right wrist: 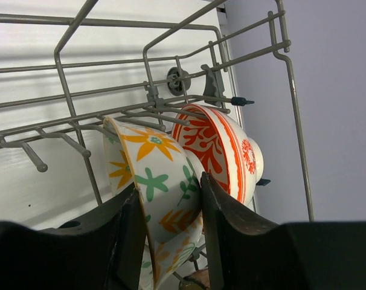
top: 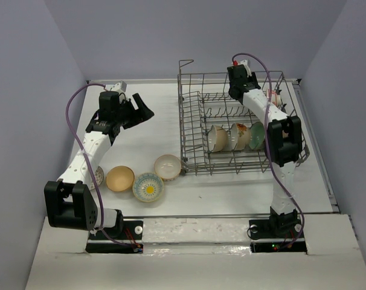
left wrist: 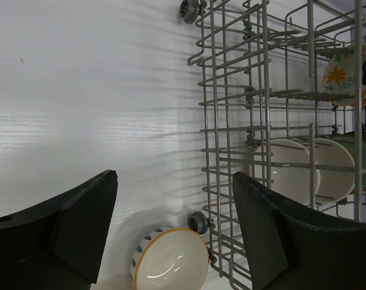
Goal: Load the bowls into the dish rack
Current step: Insert the bowl into the dish rack.
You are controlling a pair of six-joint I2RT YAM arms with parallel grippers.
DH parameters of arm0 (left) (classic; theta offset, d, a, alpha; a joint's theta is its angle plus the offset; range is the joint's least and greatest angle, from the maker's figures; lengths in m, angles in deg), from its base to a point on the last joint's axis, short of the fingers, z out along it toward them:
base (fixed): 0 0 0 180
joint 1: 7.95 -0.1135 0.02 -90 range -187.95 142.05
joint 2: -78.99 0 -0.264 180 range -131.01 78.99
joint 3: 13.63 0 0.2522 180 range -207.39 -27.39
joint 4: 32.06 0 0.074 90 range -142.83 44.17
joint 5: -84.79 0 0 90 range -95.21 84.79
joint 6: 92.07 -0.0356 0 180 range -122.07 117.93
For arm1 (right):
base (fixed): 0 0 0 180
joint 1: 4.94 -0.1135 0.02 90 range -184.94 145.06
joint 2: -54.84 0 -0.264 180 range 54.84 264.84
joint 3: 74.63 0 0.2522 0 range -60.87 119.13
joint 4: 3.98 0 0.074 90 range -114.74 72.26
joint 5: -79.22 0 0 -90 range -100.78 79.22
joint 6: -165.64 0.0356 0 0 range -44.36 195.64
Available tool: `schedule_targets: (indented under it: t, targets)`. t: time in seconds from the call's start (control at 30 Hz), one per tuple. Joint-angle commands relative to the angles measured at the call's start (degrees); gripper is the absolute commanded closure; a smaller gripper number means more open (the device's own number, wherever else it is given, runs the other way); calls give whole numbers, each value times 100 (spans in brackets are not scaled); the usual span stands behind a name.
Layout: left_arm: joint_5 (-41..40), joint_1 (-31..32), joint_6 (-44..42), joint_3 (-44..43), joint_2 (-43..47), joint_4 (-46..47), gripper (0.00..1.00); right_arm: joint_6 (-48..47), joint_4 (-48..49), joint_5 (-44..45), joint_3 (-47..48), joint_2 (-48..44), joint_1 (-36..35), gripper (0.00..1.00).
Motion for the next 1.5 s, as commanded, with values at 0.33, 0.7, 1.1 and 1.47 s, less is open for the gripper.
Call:
schedule_targets:
  t: [0.33,0.7,1.1,1.47]
  targets:
    - [27,-33,-16,30,66,148,14,913,-668,-521,776,-59,375,56]
    - [18,-33,-7,30,66,139,14,1071,-817,-820,899,-279,428,43]
    - [-61,-33,-33,21,92,130,14,1203,-852,-1637,882,-613,428,39]
    - [-88,-33,-33,21,101,121,14,1229,-844,-2024,838,-789,428,43]
